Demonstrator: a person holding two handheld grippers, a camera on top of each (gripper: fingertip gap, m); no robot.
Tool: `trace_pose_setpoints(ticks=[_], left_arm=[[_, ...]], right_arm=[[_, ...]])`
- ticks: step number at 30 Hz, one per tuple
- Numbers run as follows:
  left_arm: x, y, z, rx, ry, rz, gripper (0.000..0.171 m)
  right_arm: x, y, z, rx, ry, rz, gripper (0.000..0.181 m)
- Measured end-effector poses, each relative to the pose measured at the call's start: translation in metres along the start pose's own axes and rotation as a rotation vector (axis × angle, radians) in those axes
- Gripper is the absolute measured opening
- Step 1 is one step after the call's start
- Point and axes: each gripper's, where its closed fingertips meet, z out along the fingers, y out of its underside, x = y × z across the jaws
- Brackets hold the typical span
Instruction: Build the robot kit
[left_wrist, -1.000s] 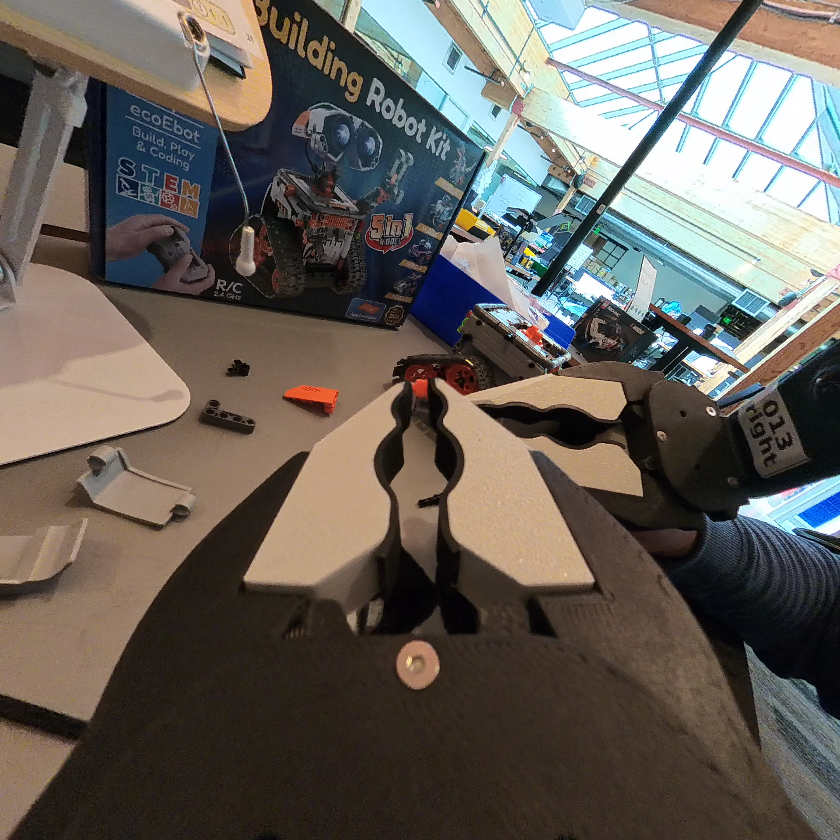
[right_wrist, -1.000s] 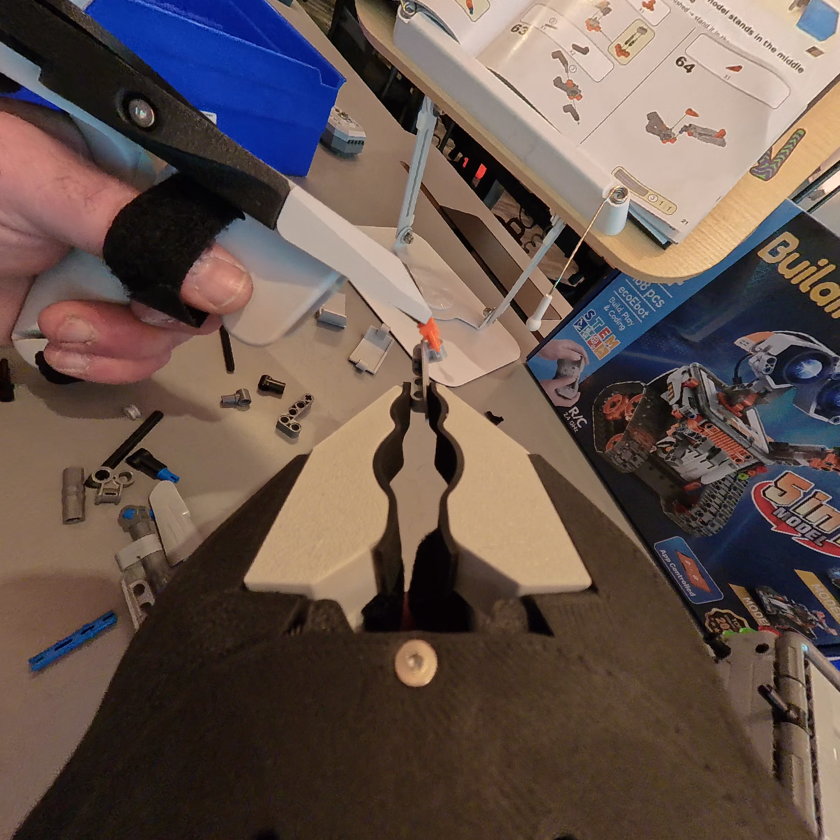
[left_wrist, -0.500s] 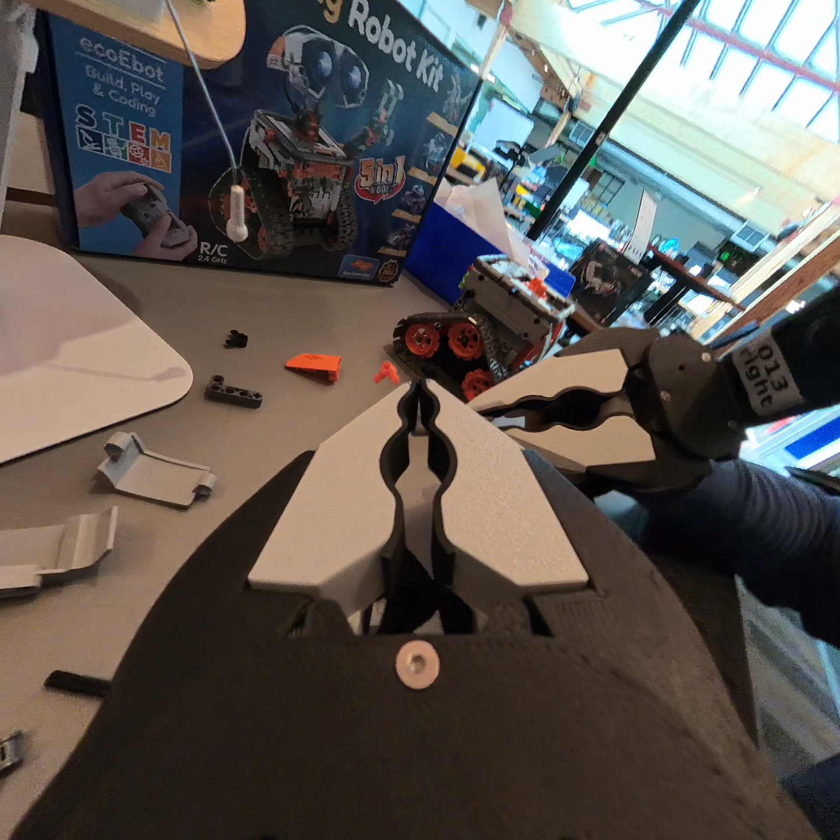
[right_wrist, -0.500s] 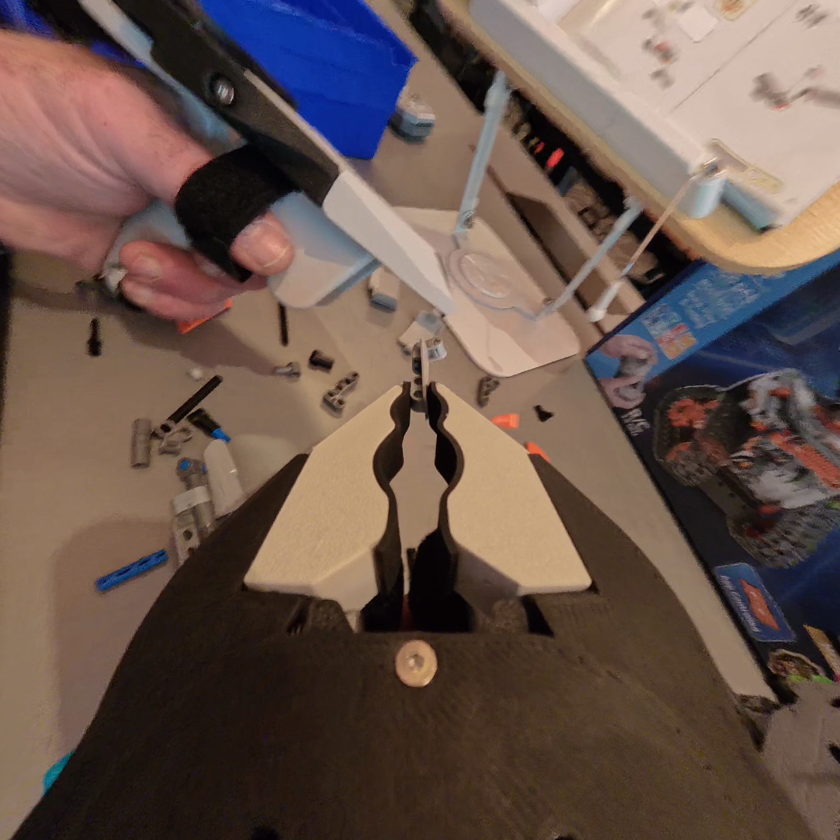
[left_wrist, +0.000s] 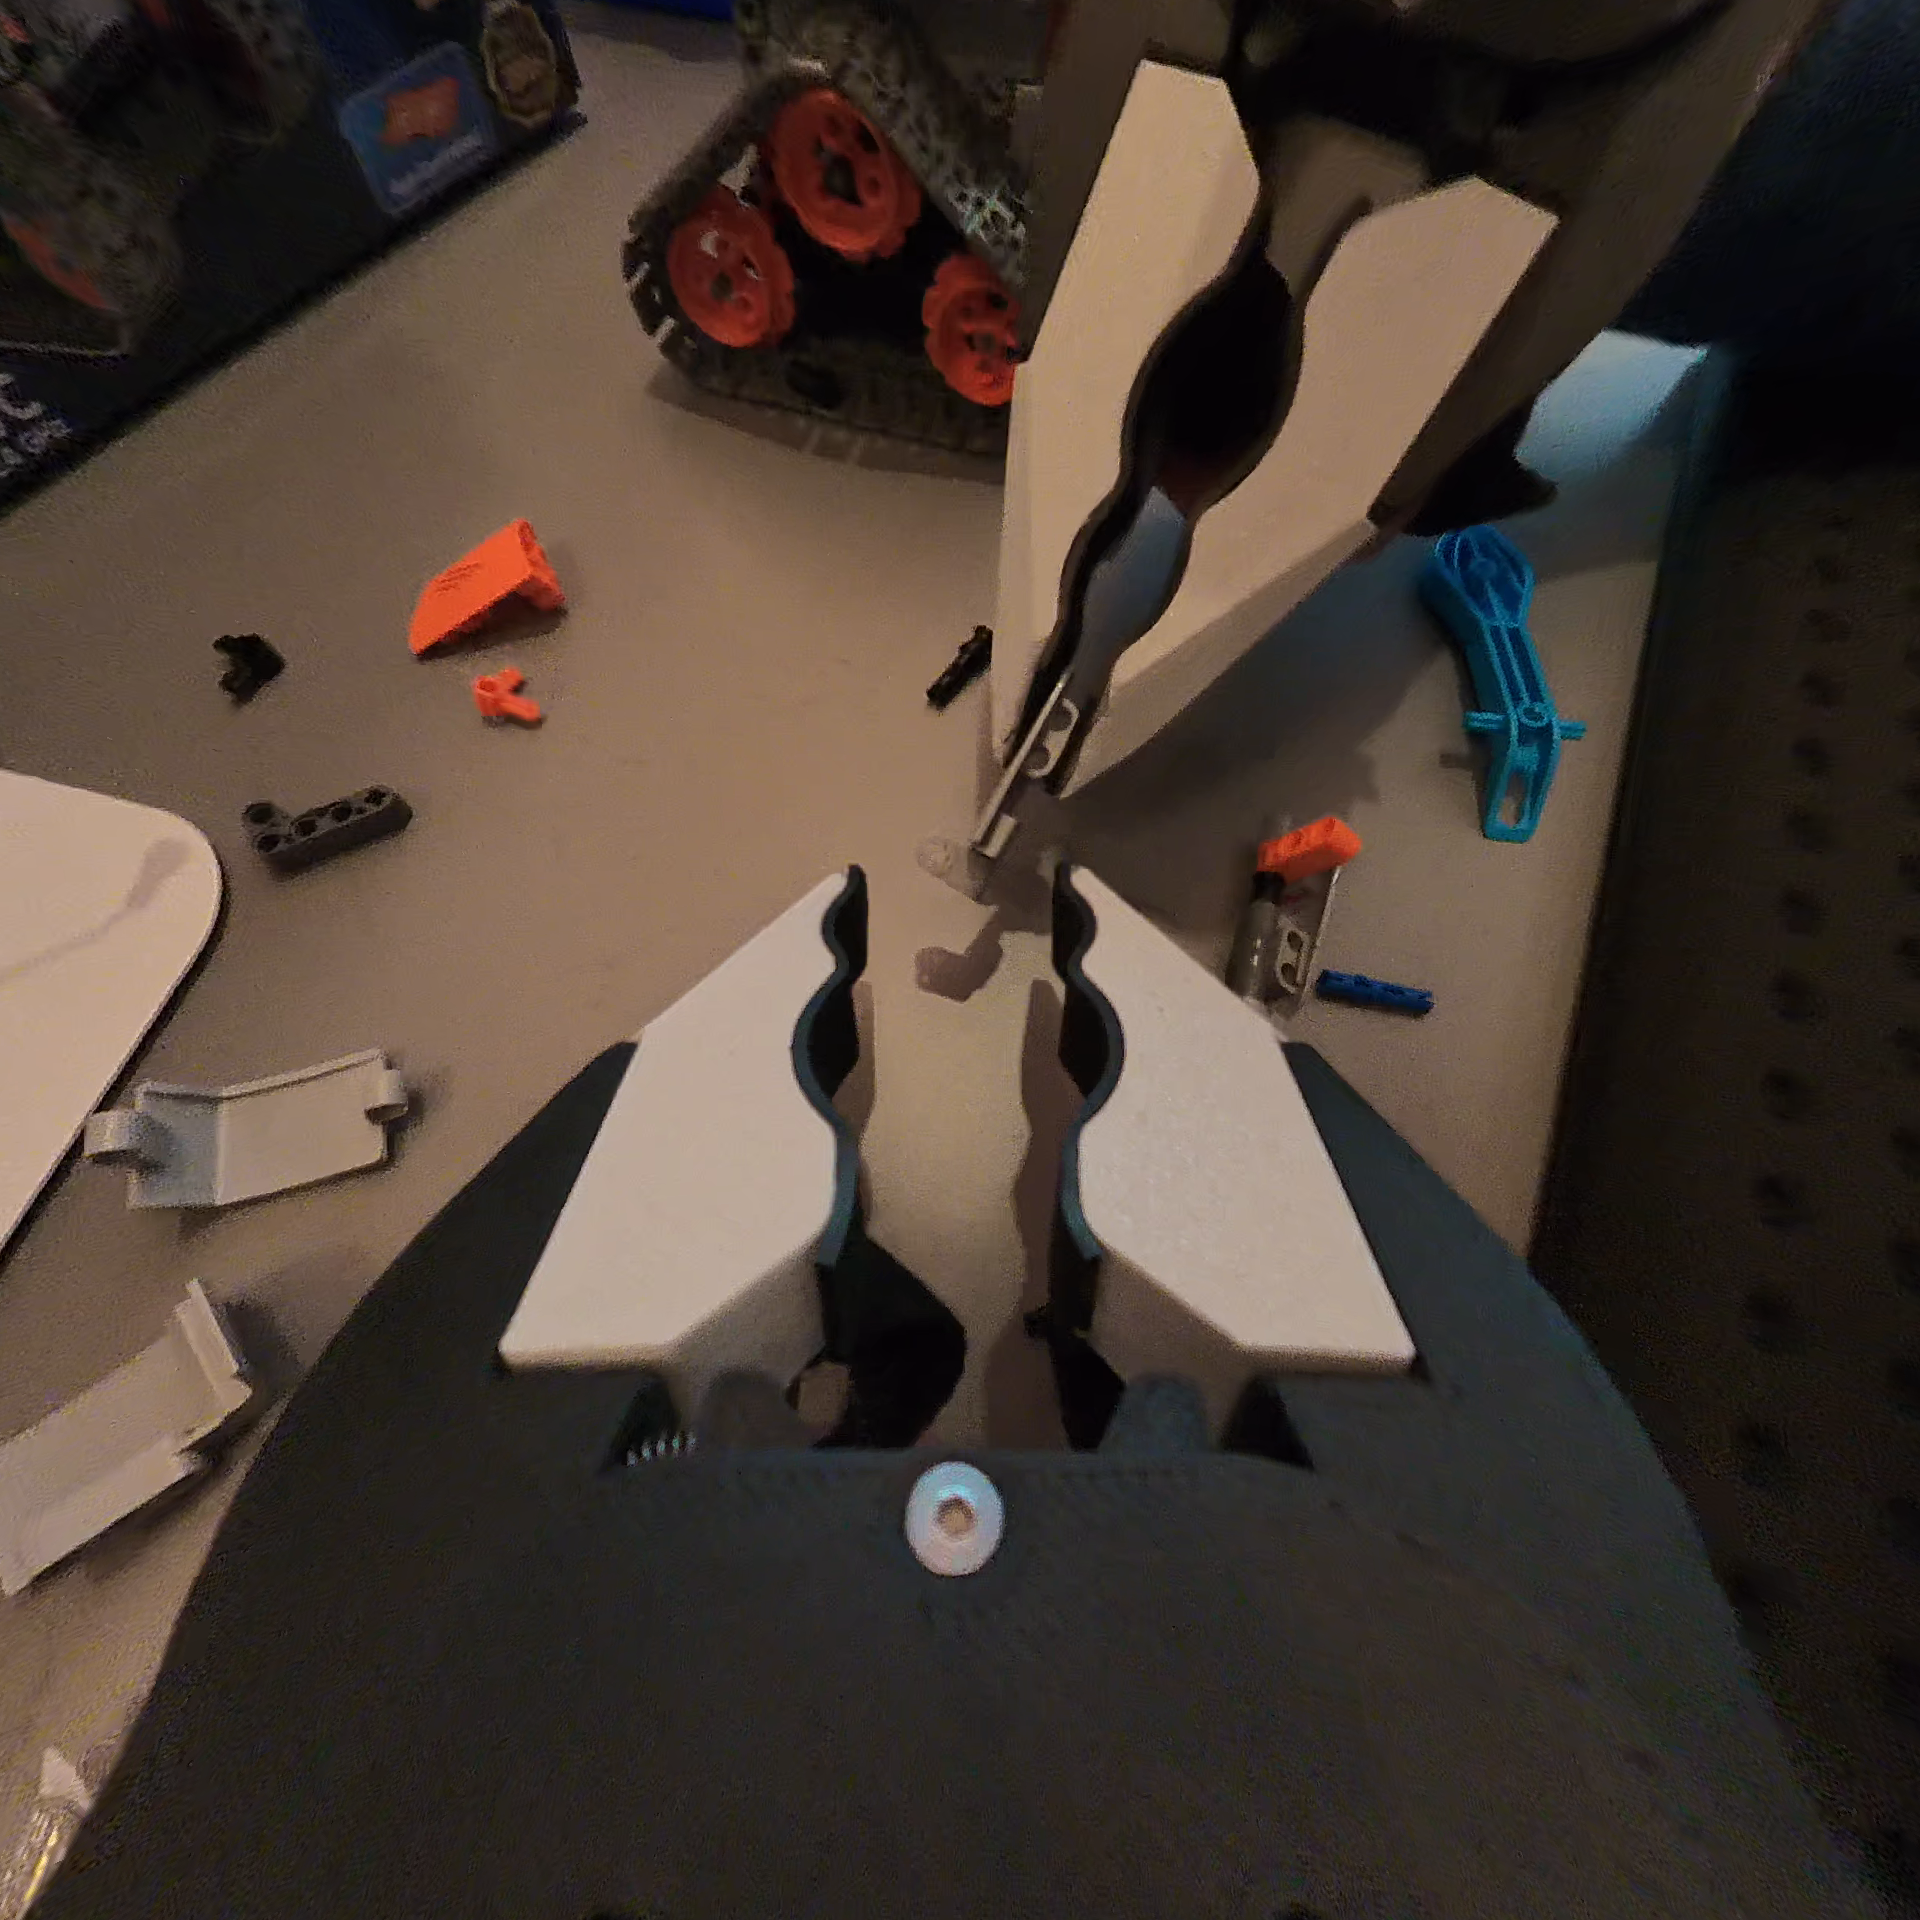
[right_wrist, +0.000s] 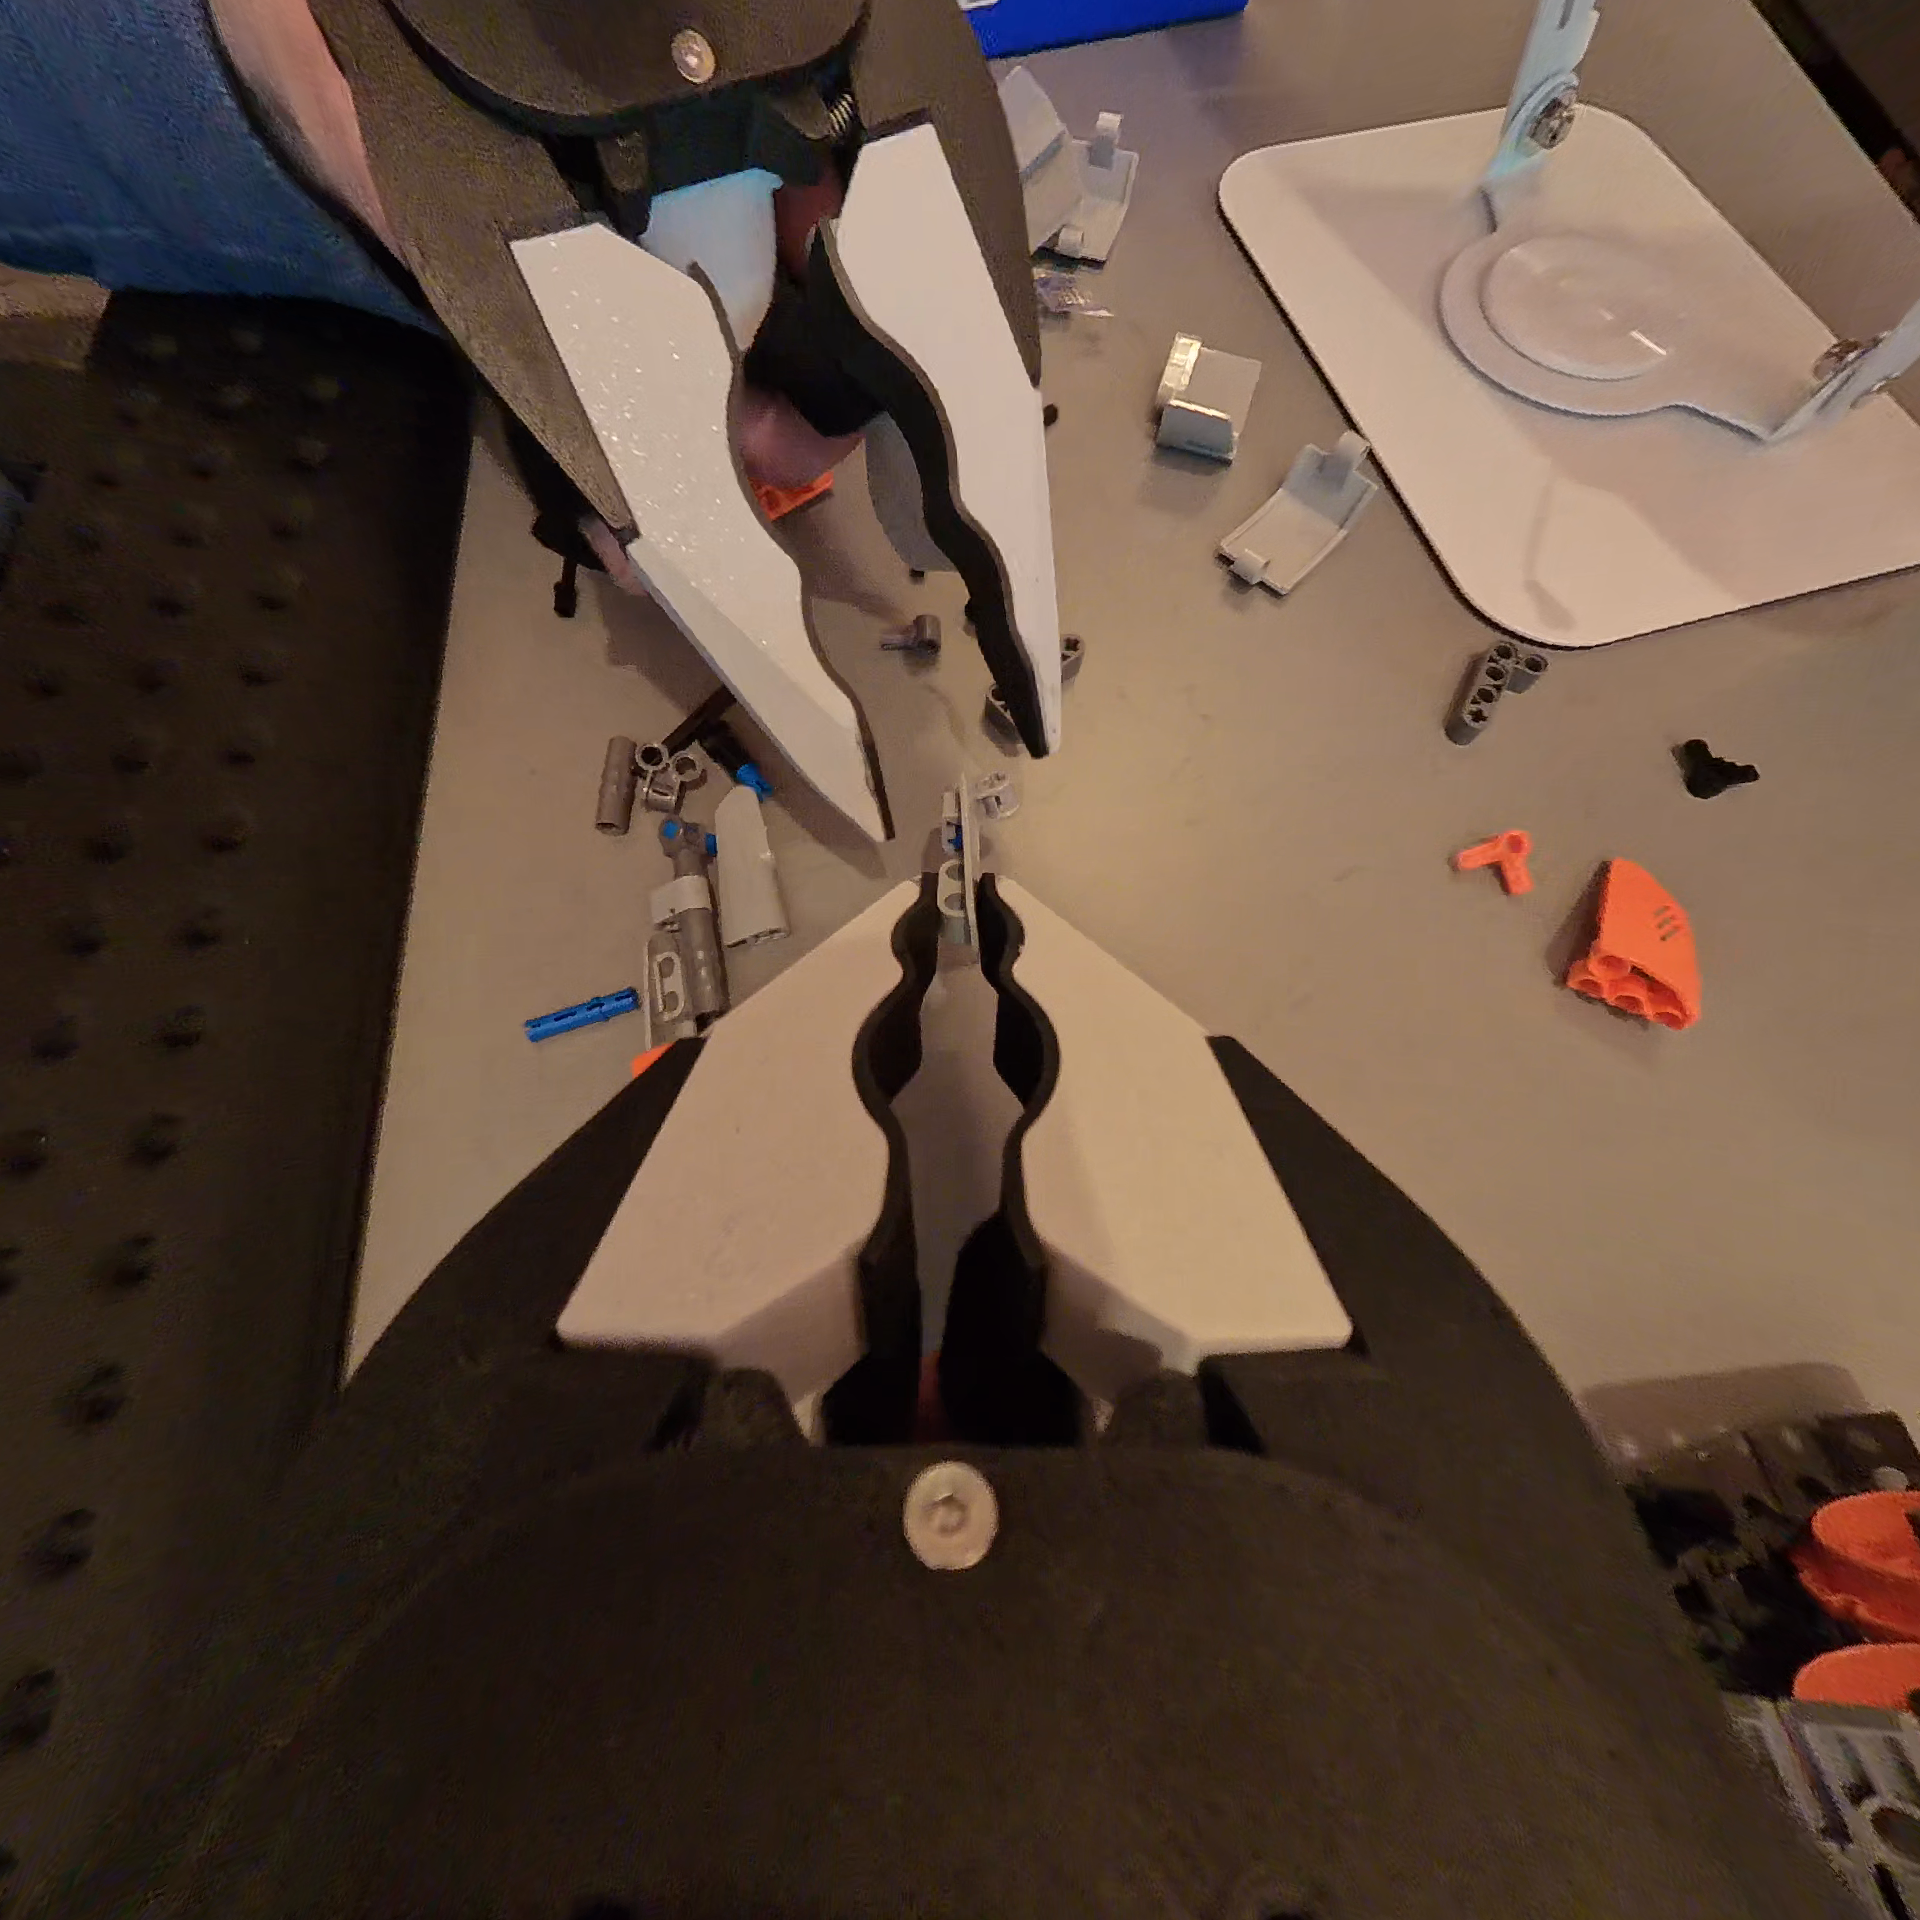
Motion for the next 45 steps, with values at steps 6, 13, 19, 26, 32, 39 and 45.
trace_pose_setpoints(ticks=[6,13,19,26,32,39,45], left_arm=[[0.004,0.002,0.002,-0.013,0.017,0.040,0.016],[0.007,0.007,-0.003,-0.052,0.064,0.032,0.014],[0.012,0.007,-0.005,-0.052,0.127,-0.018,0.012],[0.008,0.008,-0.005,-0.076,0.070,0.063,0.012],[0.009,-0.009,-0.011,0.033,-0.033,0.275,0.028],[0.018,-0.019,-0.015,0.075,-0.021,0.327,0.013],[0.019,-0.023,-0.021,0.099,-0.036,0.351,0.029]], right_arm=[[-0.005,0.002,0.001,-0.004,-0.036,-0.004,0.004],[-0.009,-0.002,0.004,-0.017,0.009,-0.139,0.004],[-0.012,-0.002,0.002,-0.020,0.043,-0.286,0.004],[-0.012,0.002,0.003,-0.023,0.028,-0.296,0.004],[-0.012,-0.013,-0.010,0.120,-0.079,-0.102,0.004],[-0.015,-0.015,-0.012,0.150,-0.111,-0.101,0.004],[-0.018,-0.022,-0.019,0.206,-0.144,-0.081,0.004]])
